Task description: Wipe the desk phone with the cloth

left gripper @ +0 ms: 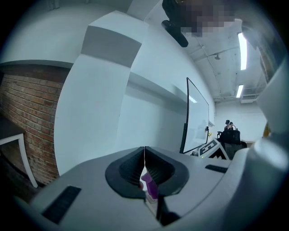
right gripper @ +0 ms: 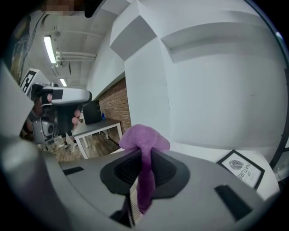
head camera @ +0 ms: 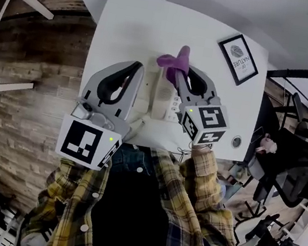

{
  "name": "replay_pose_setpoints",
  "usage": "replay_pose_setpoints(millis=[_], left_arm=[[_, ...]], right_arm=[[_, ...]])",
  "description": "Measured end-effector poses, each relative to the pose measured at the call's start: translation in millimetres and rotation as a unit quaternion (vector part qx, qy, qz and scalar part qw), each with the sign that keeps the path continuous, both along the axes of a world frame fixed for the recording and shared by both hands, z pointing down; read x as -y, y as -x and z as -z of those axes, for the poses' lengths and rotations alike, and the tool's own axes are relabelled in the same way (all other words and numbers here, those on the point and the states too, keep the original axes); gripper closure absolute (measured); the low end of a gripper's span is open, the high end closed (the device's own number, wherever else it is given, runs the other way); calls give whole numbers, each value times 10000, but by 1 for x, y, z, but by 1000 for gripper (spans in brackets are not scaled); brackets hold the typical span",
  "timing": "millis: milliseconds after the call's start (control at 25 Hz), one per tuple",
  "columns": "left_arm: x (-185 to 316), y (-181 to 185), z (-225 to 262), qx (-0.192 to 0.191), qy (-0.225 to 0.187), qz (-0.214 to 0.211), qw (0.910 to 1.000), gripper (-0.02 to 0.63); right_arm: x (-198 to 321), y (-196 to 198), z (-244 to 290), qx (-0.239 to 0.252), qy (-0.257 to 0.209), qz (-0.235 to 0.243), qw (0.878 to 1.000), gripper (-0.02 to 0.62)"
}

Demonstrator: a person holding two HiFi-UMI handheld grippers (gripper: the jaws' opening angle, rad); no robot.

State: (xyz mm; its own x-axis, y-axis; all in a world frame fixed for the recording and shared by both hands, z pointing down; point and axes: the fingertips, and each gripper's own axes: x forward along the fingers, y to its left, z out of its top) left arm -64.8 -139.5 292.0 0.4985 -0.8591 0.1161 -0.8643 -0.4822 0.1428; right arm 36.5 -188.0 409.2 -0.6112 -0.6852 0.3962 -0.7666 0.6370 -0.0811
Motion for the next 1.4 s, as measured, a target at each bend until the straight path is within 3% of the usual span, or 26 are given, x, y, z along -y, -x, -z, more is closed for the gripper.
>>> replay_pose_setpoints(millis=[280,520,1200,1400], left_arm=[[4,12,-8,5,98,45,9999,590],[1,13,-8,-50,130,3,9999,589],[-8,-2,2,-117,57,-43,9999,589],[-14,-4,4,-99,42,29,9999,590]], right_arm=[[16,2,-45,-352,360,-123,9987,535],[24,10,-78,-862,587,48,9945,535],[3,14,-100,-796,1277,370,9879,537],[-8,16,-101,-895,1194,524,9874,537]])
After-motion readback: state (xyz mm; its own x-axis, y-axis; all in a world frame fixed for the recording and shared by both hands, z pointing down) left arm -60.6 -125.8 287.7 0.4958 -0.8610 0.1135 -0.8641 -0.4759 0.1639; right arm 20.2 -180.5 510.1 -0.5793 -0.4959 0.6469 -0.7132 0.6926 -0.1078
